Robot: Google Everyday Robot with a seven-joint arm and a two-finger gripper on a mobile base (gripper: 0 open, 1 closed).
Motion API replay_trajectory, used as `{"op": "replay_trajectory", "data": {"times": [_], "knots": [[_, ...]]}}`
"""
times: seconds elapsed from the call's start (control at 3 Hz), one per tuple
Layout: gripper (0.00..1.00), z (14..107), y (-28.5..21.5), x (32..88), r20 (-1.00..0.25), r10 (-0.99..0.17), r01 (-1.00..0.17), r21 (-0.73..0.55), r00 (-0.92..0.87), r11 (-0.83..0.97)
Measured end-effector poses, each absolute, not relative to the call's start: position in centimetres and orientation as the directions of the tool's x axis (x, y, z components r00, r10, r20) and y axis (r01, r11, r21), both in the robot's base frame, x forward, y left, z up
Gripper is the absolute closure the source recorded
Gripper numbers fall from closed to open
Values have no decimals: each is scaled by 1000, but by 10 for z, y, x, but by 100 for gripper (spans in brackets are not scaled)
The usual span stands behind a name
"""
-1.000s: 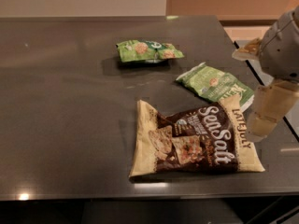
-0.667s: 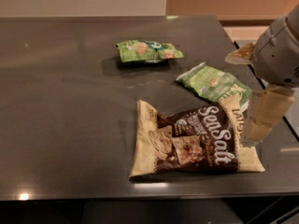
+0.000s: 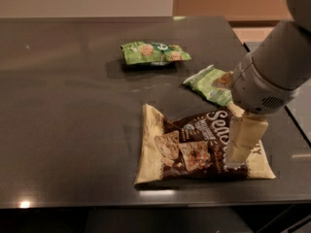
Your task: Move brown chip bag near green rice chip bag
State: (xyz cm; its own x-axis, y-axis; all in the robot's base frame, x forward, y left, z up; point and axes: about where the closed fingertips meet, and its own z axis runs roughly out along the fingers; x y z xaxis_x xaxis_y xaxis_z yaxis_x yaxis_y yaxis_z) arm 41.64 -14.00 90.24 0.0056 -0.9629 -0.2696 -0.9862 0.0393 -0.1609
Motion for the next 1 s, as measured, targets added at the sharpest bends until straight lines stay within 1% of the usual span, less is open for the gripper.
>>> {"op": "replay_trajectory", "data": {"times": [1.0], "knots": [[0,866,-138,416,-214,-977,-993,-119,8,18]]}}
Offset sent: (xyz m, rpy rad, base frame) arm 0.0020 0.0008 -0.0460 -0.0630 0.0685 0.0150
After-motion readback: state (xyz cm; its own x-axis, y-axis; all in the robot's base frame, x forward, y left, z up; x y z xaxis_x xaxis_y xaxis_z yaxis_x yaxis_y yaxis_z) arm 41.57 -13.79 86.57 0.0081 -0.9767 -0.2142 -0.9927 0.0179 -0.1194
